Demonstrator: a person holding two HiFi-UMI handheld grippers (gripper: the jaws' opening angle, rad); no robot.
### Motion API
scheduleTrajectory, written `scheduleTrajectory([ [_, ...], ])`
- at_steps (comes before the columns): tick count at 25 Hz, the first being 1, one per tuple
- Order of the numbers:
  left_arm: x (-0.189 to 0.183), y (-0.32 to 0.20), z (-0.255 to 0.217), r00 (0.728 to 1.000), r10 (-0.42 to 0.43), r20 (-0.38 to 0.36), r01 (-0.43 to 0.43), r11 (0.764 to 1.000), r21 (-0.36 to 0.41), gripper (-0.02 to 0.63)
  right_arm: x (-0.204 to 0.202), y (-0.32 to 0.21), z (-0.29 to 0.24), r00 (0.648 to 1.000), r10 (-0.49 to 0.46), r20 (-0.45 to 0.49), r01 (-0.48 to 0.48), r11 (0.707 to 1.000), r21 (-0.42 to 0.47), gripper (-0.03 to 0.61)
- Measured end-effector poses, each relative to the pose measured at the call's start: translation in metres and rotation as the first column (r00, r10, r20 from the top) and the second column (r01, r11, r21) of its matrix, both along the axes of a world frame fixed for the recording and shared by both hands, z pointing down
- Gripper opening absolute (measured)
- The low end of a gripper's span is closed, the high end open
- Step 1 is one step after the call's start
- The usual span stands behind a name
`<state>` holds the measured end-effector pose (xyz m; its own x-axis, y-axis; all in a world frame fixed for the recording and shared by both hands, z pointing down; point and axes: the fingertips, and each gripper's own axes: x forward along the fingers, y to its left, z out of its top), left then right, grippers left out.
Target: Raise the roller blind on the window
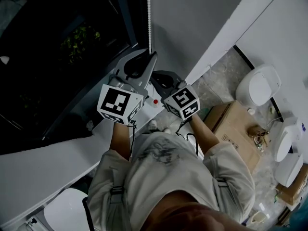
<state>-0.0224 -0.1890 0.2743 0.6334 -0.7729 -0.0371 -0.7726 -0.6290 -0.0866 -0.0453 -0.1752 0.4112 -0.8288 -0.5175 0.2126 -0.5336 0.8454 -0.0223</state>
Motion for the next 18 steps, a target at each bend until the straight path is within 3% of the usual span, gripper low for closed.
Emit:
scheduleTrajectory([
  [1, 0.000, 0.000, 0.000, 1.000, -0.010, 0.005, 0.010, 1.000, 0.006, 0.023, 0.000, 0.001, 0.001, 1.000, 0.000, -0.005, 0.000, 1.000, -0.001, 0.012],
  [3, 0.000, 0.001, 0.000, 1.000, -0.015, -0.002, 0.015, 1.000, 0.005, 0.012, 0.001, 0.002, 0.004, 1.000, -0.001, -0.010, 0.001, 1.000, -0.004, 0.012],
  [18, 0.000, 0.006, 0.038, 1.000, -0.018, -0.016, 0.016, 0.997, -0.081, 0.011, -0.006, 0.008, 0.037, 0.999, -0.011, -0.052, 0.008, 0.999, -0.051, 0.012],
])
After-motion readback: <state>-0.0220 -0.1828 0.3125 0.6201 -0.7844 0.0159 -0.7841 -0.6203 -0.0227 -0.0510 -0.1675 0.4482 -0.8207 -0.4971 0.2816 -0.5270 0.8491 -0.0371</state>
